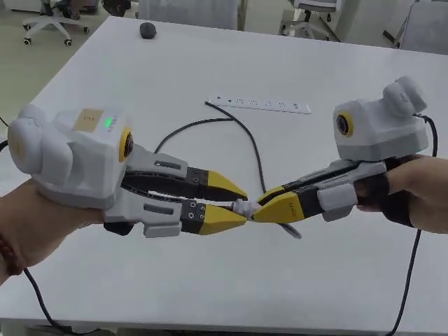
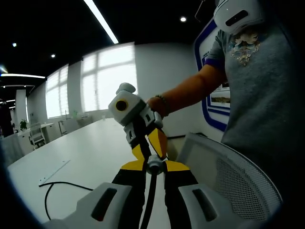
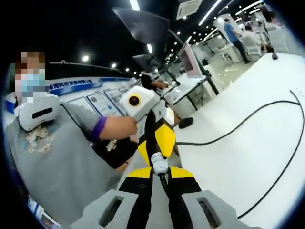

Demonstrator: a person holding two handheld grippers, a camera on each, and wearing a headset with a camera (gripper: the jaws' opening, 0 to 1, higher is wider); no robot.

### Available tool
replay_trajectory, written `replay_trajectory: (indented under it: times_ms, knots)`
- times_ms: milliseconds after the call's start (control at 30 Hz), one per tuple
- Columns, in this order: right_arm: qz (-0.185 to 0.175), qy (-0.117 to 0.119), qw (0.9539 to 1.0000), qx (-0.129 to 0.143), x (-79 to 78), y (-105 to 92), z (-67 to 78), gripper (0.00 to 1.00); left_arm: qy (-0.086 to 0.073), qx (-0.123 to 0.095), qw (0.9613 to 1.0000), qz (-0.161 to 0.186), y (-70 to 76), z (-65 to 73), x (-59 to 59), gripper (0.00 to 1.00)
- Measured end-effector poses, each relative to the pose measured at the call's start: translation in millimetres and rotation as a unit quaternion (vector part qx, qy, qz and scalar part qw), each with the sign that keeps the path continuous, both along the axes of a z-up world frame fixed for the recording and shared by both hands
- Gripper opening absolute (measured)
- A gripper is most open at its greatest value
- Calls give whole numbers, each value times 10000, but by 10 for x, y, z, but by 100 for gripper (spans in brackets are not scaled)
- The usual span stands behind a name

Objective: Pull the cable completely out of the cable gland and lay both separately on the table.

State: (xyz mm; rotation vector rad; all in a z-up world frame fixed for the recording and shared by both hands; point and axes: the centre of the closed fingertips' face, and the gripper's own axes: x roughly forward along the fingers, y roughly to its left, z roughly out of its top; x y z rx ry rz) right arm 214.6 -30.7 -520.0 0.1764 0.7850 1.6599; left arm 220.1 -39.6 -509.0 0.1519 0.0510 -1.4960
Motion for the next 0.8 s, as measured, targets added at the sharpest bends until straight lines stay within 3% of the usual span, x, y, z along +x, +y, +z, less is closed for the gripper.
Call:
replay_trajectory:
  times_ms: [33,167,200,267,300,367,500,567,600,667,800]
  knots:
    - [4,-274,9996,-33,-1,1,-10,6,21,1,10000,24,4,-4,6,14]
    - [-96,-879,9959,-171,8,13,-36,6,70,30,9999,89,12,-37,14,14]
    - [-124,-1121,9934,-195,19,13,-39,6,98,18,9999,116,17,-39,21,14]
    - [-204,-1326,9907,-214,30,18,-37,6,120,9,9998,160,25,-43,36,14]
    - [-195,-1609,9865,-233,35,18,-38,6,145,4,9997,182,28,-45,41,14]
    - [-233,-1913,9809,-255,40,23,-33,6,197,-23,9996,222,36,-42,50,14]
    - [-271,-2651,9630,-401,68,29,-51,6,253,-30,9992,299,44,-53,73,14]
    - [-287,-3122,9484,-479,96,35,-56,6,300,-40,9989,364,52,-58,94,14]
    - [-299,-3242,9441,-524,99,37,-59,6,311,-41,9988,377,54,-61,98,14]
    - [-306,-3674,9273,-639,126,41,-65,6,325,-52,9985,438,63,-60,120,14]
    - [-289,-4503,8875,-939,174,58,-81,6,367,-67,9978,543,80,-65,165,14]
